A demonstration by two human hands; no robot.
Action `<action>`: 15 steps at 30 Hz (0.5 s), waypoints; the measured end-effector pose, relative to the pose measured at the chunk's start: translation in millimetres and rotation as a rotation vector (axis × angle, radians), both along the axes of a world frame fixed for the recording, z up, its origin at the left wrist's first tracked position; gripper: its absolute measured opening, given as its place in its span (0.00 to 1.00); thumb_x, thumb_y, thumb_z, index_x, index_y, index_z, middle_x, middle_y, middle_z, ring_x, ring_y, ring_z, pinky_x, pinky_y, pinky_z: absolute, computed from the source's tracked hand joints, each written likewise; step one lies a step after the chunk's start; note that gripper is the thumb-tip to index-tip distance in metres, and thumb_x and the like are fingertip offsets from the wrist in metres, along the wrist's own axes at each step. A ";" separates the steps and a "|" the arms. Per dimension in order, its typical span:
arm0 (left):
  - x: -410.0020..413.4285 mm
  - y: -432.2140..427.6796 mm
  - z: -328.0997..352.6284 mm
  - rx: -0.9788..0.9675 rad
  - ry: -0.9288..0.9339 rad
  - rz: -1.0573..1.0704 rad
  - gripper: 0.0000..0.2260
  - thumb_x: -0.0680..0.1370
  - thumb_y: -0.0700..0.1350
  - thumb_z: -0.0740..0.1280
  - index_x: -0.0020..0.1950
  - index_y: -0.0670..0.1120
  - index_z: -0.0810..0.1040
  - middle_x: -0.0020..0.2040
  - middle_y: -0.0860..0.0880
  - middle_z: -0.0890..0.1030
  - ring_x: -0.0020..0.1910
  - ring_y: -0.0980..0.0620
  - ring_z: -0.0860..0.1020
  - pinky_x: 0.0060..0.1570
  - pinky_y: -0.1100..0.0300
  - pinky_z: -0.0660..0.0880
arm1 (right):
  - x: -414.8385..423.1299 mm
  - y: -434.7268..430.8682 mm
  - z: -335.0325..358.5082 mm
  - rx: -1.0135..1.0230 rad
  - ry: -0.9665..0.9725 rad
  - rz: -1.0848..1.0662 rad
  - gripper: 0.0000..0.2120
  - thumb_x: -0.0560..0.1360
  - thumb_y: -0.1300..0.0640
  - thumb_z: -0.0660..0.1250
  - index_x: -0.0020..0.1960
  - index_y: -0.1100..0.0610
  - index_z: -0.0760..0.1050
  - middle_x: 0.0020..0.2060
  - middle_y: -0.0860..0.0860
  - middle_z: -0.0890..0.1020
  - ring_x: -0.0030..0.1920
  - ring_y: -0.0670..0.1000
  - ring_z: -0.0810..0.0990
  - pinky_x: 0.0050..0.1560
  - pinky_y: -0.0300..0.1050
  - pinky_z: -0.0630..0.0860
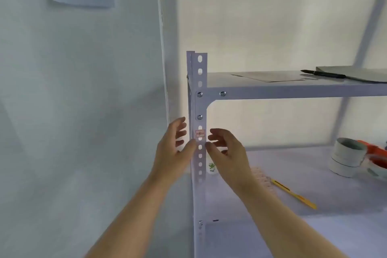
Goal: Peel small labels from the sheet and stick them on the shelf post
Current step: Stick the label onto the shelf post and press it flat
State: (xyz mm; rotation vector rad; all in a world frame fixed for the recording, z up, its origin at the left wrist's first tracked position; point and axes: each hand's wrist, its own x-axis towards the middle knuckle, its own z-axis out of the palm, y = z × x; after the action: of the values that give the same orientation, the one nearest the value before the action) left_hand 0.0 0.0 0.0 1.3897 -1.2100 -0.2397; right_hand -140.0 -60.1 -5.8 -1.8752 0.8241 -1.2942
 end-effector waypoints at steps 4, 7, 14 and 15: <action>-2.9 -13.9 4.7 -0.009 0.099 -0.047 0.25 0.72 0.55 0.71 0.69 0.57 0.71 0.61 0.56 0.82 0.61 0.57 0.80 0.60 0.54 0.78 | 6.4 -21.3 3.5 0.137 -0.107 0.110 0.05 0.76 0.57 0.69 0.51 0.51 0.81 0.44 0.47 0.86 0.42 0.43 0.83 0.44 0.37 0.77; -3.9 -17.1 4.4 -0.060 0.112 -0.025 0.20 0.76 0.44 0.69 0.67 0.55 0.74 0.59 0.53 0.84 0.58 0.54 0.82 0.55 0.56 0.80 | 12.4 -28.0 5.1 0.214 -0.189 0.255 0.05 0.76 0.57 0.70 0.46 0.59 0.82 0.40 0.59 0.84 0.40 0.55 0.80 0.45 0.45 0.76; -10.3 -16.5 9.8 -0.071 0.139 -0.076 0.21 0.76 0.42 0.66 0.68 0.53 0.74 0.54 0.48 0.86 0.53 0.49 0.84 0.54 0.58 0.80 | 16.1 -28.8 8.3 0.449 -0.329 0.403 0.07 0.76 0.62 0.67 0.46 0.65 0.82 0.46 0.68 0.83 0.42 0.57 0.80 0.51 0.58 0.79; -9.8 -17.8 9.6 -0.071 0.136 -0.087 0.21 0.76 0.41 0.66 0.68 0.53 0.74 0.54 0.48 0.86 0.53 0.49 0.84 0.55 0.56 0.80 | 16.5 -28.8 8.5 0.464 -0.346 0.413 0.08 0.75 0.61 0.67 0.46 0.66 0.82 0.45 0.68 0.83 0.42 0.57 0.80 0.49 0.56 0.79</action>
State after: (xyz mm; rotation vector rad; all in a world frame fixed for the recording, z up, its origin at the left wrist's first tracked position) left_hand -9.8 -17.8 9.6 1.2411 -1.1562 -0.3441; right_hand -123.5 -88.9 2.6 -1.3154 0.4680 -1.0182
